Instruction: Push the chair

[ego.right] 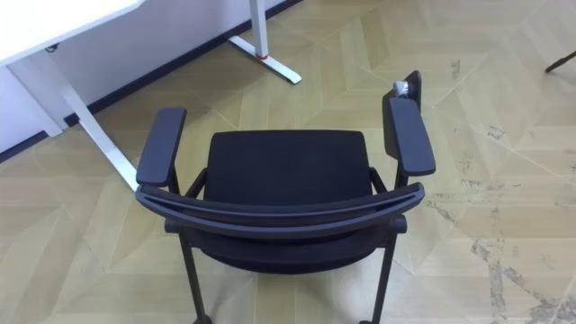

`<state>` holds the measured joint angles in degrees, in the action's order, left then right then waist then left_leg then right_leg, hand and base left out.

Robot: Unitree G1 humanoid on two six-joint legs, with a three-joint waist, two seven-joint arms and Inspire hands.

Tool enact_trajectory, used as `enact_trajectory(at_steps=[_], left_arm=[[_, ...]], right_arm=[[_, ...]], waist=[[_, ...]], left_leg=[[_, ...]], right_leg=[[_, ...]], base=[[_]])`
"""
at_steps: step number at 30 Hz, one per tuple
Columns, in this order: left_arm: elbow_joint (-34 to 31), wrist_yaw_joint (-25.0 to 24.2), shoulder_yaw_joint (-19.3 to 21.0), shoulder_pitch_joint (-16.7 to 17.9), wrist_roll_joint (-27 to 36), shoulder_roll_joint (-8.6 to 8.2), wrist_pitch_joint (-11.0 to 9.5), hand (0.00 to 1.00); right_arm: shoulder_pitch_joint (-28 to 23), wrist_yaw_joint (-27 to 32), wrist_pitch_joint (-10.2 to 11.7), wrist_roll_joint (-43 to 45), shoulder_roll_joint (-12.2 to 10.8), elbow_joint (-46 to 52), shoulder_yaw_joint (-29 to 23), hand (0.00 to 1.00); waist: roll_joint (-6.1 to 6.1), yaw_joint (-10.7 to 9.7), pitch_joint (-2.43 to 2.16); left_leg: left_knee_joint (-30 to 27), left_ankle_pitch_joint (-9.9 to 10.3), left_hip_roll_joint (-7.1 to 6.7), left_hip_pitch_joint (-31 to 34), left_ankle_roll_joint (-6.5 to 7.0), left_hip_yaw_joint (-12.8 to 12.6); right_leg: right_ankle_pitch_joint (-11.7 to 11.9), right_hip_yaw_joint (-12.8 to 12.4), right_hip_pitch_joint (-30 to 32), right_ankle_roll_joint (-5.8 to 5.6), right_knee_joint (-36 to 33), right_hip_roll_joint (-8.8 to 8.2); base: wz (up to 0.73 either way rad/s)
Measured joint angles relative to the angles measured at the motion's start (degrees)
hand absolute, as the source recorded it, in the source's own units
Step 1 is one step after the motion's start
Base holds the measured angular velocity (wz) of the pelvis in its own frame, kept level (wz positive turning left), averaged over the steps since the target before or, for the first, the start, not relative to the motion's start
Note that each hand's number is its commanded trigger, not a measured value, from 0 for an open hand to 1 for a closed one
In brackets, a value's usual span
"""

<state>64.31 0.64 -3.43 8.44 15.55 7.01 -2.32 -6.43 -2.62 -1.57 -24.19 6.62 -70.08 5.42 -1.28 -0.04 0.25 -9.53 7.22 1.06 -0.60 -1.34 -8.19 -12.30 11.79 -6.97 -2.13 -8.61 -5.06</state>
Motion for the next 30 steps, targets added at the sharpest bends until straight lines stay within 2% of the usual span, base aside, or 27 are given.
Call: enact_trajectory(at_steps=[5,11,14,20,23,24,28,30], left_arm=[[-0.15,1.22,1.21,0.04,-2.22,-0.2,1.14,0.0],[-0.22,1.71,1.66,-0.23,-2.18,-0.51,3.24,0.0],[-0.23,1.7,2.22,-0.16,-2.16,-0.59,3.68,0.0],[-0.42,2.8,3.4,-0.02,-2.8,-0.67,4.35,0.0],[-0.44,4.45,6.69,0.44,-4.08,-0.97,4.54,0.0],[-0.48,5.6,7.95,0.98,-4.07,-0.98,4.57,0.0],[-0.5,9.32,10.38,2.56,-4.32,-0.95,5.01,0.0],[-0.51,11.87,13.18,3.08,-7.48,-0.93,6.21,0.0]], right_arm=[[0.15,1.3,-1.11,2.72,-0.27,0.46,-1.55,0.0],[0.76,4.77,-2.39,3.26,-0.37,0.64,-2.88,0.0],[0.76,5.63,-3.29,3.14,-0.33,0.67,-3.5,0.0],[0.71,5.6,-3.53,3.17,-0.46,0.37,-4.63,0.0],[0.05,5.58,-3.49,2.92,-0.42,0.29,-5.82,0.0],[-0.43,5.62,-3.49,2.76,-0.36,0.35,-6.67,0.0],[-0.58,5.67,-3.58,2.49,-0.28,0.29,-7.5,0.0],[-0.95,5.66,-4.16,2.55,-0.1,0.24,-9.04,0.0]], waist=[[0.17,-0.86,-0.08],[0.49,-1.33,0.06],[0.47,-1.4,0.06],[0.38,-1.99,0.03],[0.24,-1.87,0.0],[0.26,-1.71,-0.17],[0.53,-1.52,-0.21],[0.73,-1.36,0.07]], left_leg=[[-0.04,0.0,-0.05,-0.26,0.0,0.06],[-0.02,0.01,-0.04,-0.63,0.01,0.0],[-0.01,0.01,-0.04,-0.62,0.01,0.04],[-0.02,0.01,-0.04,-0.61,0.01,0.16],[0.02,0.05,-0.05,-1.09,-0.06,0.15],[0.01,0.1,-0.05,-1.19,-0.13,0.13],[0.0,0.11,-0.05,-1.48,-0.14,0.08],[-0.25,0.62,-0.02,-2.5,-0.14,0.04]], right_leg=[[0.01,-0.09,-0.37,0.01,-0.01,0.0],[-0.11,-0.31,-0.37,0.03,-0.01,-0.02],[-0.14,-0.21,-0.38,0.04,-0.03,-0.01],[-0.17,-0.08,-0.61,0.07,0.0,0.05],[-0.28,-0.43,-1.19,0.11,0.07,0.05],[-0.29,-0.48,-1.3,0.12,0.07,0.06],[-0.28,-0.45,-1.54,0.14,0.05,0.06],[-0.37,-0.46,-2.62,0.15,0.07,0.06]], base=[[0.0],[-0.01],[0.0],[0.0],[0.0],[0.0],[0.0],[0.0]])
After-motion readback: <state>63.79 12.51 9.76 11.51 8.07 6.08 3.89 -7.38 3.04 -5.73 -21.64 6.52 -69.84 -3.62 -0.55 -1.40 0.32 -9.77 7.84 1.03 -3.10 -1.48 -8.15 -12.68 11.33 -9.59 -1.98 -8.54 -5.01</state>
